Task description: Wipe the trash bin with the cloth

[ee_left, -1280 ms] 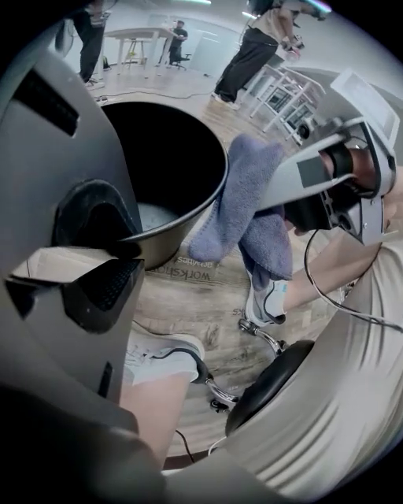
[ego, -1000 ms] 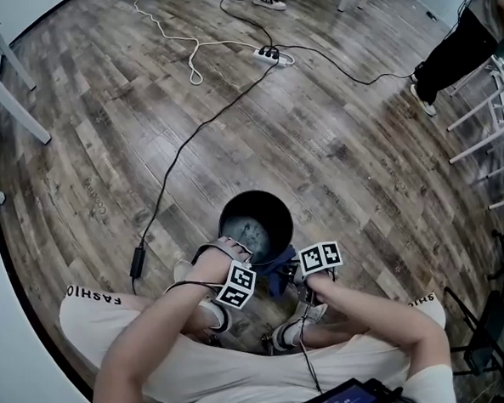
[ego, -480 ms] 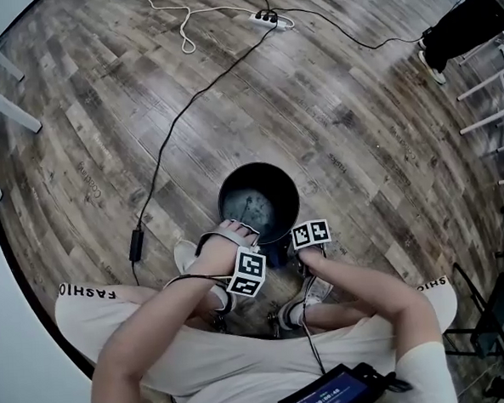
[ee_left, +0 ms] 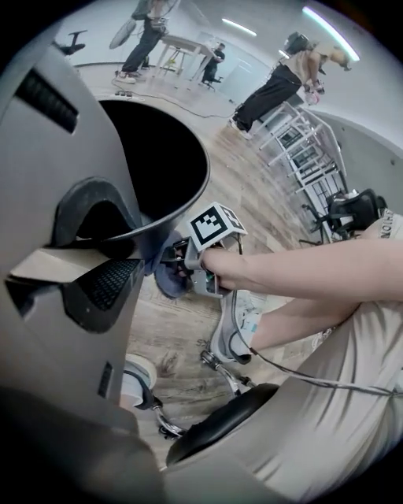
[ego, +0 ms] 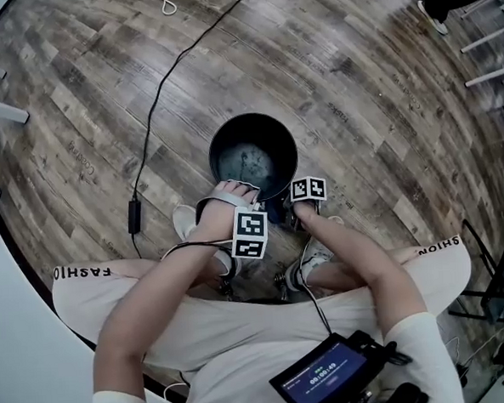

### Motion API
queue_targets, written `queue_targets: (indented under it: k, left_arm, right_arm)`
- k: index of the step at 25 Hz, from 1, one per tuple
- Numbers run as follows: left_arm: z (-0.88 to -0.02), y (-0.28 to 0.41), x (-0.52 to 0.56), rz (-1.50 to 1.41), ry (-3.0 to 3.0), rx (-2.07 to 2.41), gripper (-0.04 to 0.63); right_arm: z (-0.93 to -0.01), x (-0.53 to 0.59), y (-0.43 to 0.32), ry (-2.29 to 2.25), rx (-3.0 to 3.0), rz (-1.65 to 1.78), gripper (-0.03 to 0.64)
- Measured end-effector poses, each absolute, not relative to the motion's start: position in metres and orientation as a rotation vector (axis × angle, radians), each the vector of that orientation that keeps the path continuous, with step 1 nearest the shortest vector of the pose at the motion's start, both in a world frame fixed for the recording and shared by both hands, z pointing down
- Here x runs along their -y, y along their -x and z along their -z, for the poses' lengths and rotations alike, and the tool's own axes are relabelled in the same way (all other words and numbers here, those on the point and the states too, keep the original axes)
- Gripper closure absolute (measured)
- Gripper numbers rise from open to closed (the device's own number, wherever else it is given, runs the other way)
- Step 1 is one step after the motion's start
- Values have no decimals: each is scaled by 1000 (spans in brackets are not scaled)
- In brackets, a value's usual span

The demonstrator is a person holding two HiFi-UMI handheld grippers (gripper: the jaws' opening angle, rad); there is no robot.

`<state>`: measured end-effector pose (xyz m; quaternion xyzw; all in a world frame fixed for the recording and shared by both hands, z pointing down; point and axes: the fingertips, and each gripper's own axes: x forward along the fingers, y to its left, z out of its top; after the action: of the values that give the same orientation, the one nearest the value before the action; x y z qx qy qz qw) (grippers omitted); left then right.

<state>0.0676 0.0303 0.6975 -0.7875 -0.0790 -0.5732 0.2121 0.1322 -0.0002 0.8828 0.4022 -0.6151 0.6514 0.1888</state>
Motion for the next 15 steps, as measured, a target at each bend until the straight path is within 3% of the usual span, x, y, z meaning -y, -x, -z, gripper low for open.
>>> queue_targets:
  k: [5,9,15]
  left_arm:
    - [-696,-64,-32,1564,2167,253,536]
    - [-692,-52,-30,1573,2111,301,468]
    - [-690,-29,-18,1629,2013,349,437]
  right_arm:
    - [-852,5,-142,-1172,1668,-1780,535]
    - [-812,8,-145,-1155,1720,-1753,535]
    - [-740,0,-146,-1089,1802,-1723,535]
